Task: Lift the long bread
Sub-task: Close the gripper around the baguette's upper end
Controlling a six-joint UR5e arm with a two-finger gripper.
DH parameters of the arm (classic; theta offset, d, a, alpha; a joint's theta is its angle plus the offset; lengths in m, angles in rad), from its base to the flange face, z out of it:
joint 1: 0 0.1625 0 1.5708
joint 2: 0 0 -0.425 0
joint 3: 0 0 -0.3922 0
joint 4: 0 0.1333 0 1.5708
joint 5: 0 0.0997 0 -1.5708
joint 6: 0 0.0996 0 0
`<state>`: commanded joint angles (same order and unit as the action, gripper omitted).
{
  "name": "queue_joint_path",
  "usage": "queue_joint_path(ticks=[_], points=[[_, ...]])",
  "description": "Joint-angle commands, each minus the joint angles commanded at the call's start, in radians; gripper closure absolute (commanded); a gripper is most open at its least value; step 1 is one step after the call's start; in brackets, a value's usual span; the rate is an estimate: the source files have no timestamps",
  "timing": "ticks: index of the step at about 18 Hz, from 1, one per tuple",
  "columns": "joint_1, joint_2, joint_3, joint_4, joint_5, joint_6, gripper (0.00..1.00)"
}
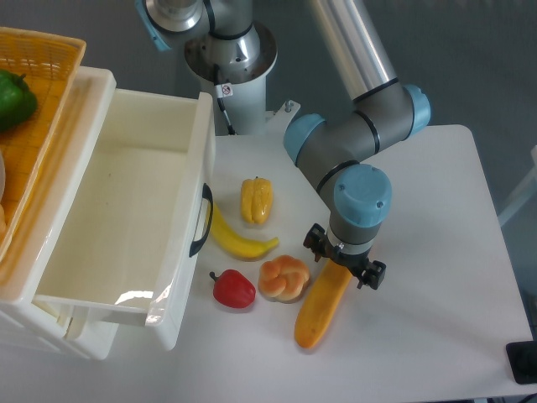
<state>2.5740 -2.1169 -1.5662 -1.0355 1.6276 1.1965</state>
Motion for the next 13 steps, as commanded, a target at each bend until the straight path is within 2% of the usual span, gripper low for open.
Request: queue_joint_path(ticks=[3, 6, 13], points=[[0.005, -0.002, -0.018, 0.005, 0.000, 0.000, 0.00], [0.015, -0.002, -0.060, 0.070, -0.003, 0.000, 0.00], [0.014, -0.009, -0.072, 0.080, 0.002, 0.002, 0.00]])
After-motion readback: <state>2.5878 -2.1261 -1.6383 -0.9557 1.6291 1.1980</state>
